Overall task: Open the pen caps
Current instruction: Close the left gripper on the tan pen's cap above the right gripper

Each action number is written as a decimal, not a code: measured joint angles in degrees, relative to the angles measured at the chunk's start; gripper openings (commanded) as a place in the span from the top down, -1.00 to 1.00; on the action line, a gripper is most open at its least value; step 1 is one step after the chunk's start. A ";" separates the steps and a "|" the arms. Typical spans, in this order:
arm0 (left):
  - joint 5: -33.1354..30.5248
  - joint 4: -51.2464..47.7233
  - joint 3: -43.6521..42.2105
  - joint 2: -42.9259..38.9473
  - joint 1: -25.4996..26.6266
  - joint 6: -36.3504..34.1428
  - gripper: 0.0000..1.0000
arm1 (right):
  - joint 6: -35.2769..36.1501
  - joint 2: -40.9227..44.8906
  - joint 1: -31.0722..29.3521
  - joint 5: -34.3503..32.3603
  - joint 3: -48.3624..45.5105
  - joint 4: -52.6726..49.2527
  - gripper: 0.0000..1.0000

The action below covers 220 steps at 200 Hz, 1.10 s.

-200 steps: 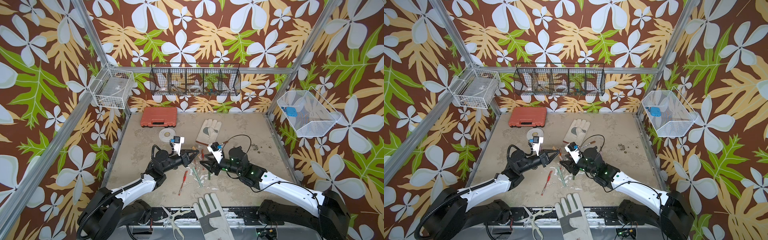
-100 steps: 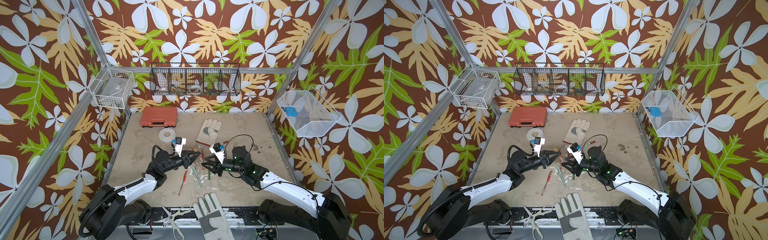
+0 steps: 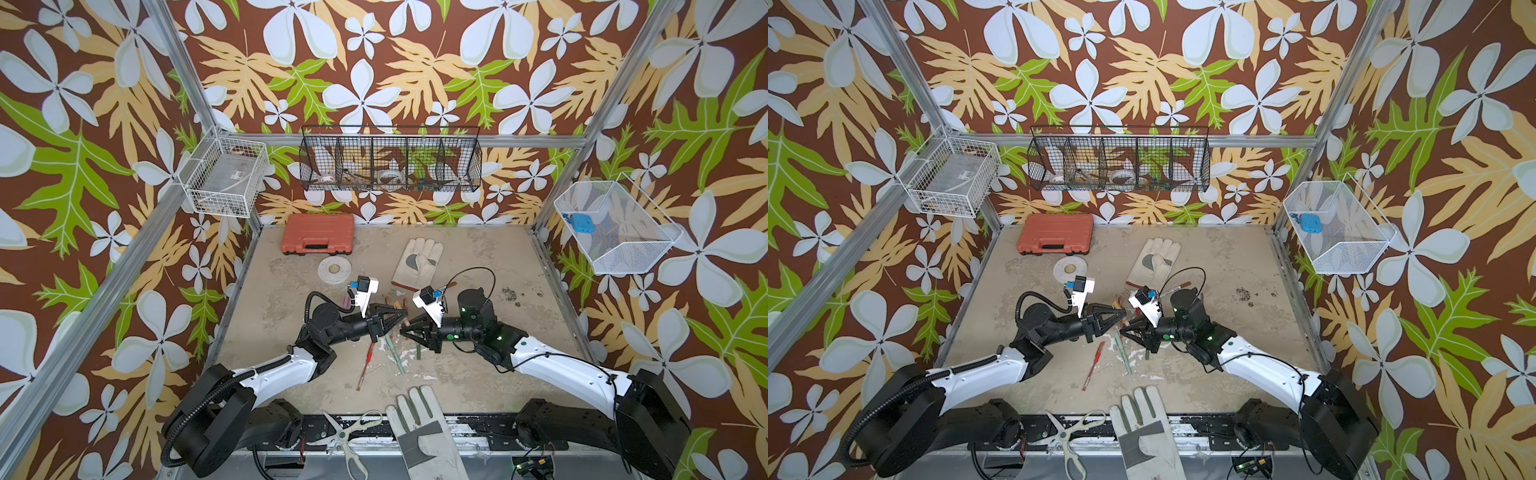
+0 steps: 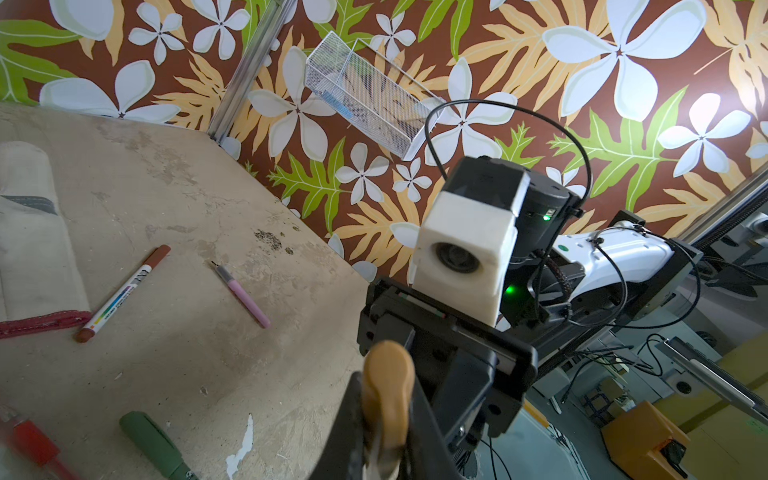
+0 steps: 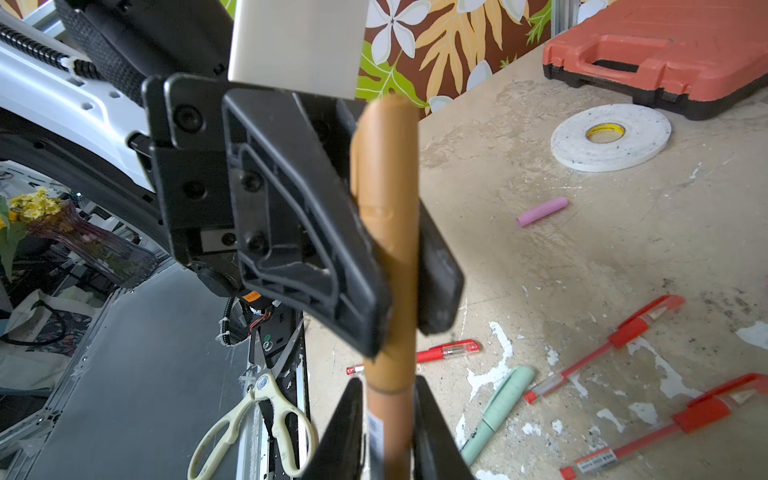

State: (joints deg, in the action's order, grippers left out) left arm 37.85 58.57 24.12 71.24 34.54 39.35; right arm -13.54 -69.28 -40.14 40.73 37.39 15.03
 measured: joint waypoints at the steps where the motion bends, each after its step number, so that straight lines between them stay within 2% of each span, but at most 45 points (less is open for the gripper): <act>1: 0.09 0.04 0.00 0.02 0.00 0.02 1.00 | 0.00 -0.02 0.00 -0.02 0.00 0.00 0.74; 17: 0.26 0.35 0.00 0.28 0.00 0.15 1.00 | 0.04 -0.11 0.02 -0.07 0.00 0.00 1.00; 61: -0.63 -0.11 -0.02 0.20 0.00 0.48 1.00 | 0.28 -0.07 -0.72 -2.47 0.28 -0.79 1.00; 81: -1.81 -0.92 -0.07 -0.17 0.00 0.57 1.00 | 1.01 0.42 -3.82 -9.92 1.09 -2.38 1.00; 134: -7.19 -5.03 -1.22 -3.65 -0.17 -0.24 1.00 | 3.43 0.61 -13.92 -35.76 3.10 -6.08 1.00; 160: -8.02 -5.33 -2.05 -4.15 -0.83 0.02 1.00 | 4.59 -1.05 -16.70 -43.95 4.04 -6.56 1.00; 176: -8.00 -5.16 -2.27 -3.72 -1.20 0.68 1.00 | 4.85 -1.70 -16.74 -44.54 4.09 -6.40 1.00; 190: -7.50 -4.39 -2.73 -3.32 -1.75 1.11 1.00 | 4.98 -1.92 -15.87 -42.51 3.82 -5.88 1.00; 220: -5.62 -2.62 -3.56 -2.86 -3.37 3.10 1.00 | 4.42 -2.08 -10.45 -29.83 2.21 -2.54 1.00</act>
State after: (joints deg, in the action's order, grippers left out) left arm 32.23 55.94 20.56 68.38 31.18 42.46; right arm -9.13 -71.35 -50.59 10.90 39.59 12.49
